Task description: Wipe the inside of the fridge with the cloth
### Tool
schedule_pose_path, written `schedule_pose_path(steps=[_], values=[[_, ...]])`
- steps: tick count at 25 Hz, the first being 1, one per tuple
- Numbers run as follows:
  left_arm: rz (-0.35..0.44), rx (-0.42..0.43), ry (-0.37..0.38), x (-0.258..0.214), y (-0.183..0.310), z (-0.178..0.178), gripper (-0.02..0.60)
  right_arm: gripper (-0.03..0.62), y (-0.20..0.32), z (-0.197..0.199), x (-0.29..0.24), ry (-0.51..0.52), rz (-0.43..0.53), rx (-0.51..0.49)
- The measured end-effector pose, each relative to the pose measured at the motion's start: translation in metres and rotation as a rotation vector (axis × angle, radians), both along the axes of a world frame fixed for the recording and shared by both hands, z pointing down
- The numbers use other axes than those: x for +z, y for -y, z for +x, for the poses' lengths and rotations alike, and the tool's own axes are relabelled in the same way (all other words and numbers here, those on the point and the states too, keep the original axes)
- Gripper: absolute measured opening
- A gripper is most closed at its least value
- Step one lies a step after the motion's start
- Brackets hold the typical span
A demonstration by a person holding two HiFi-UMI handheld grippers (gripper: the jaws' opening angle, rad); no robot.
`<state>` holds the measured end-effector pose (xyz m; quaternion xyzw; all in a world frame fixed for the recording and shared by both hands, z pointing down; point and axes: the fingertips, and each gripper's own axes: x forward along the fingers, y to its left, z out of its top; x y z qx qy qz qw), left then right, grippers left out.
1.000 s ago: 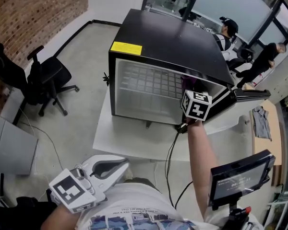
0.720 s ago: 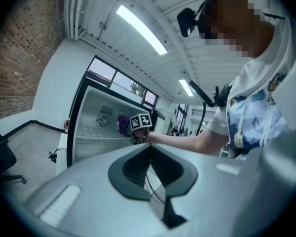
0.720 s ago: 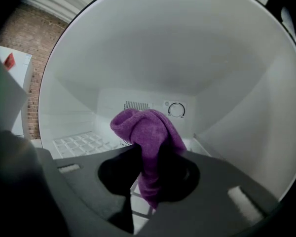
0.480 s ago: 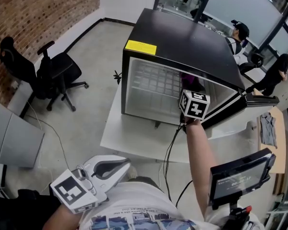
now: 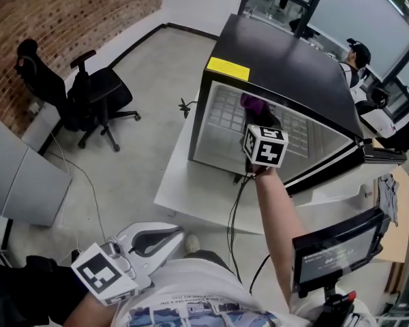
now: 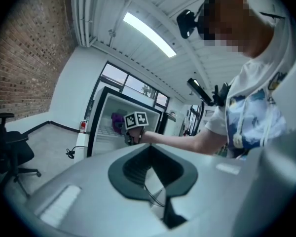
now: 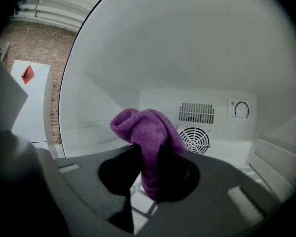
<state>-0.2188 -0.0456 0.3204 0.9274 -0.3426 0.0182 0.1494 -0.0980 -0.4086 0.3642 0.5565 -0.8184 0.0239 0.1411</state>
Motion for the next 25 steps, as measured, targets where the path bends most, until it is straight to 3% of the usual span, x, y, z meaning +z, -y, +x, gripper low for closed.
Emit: schedule_pose_path(steps=[9,15,20,25], values=[[0.003,-0.060,0.021,0.001,-0.012,-0.015,0.006,0.078,-0.010,-0.061,-0.002,0.094,-0.015,-0.113],[-0.003,-0.068,0.031,-0.001,-0.017,-0.021,0.006,0.078,-0.020,-0.076,-0.011,0.173,-0.017,-0.166],[-0.004,-0.033,0.025,-0.004,-0.017,-0.015,0.006,0.078,-0.032,-0.059,-0.029,0.158,0.032,-0.155],[0.003,0.045,0.013,-0.003,-0.017,0.003,0.006,0.078,-0.039,-0.006,-0.035,0.132,0.060,-0.065]])
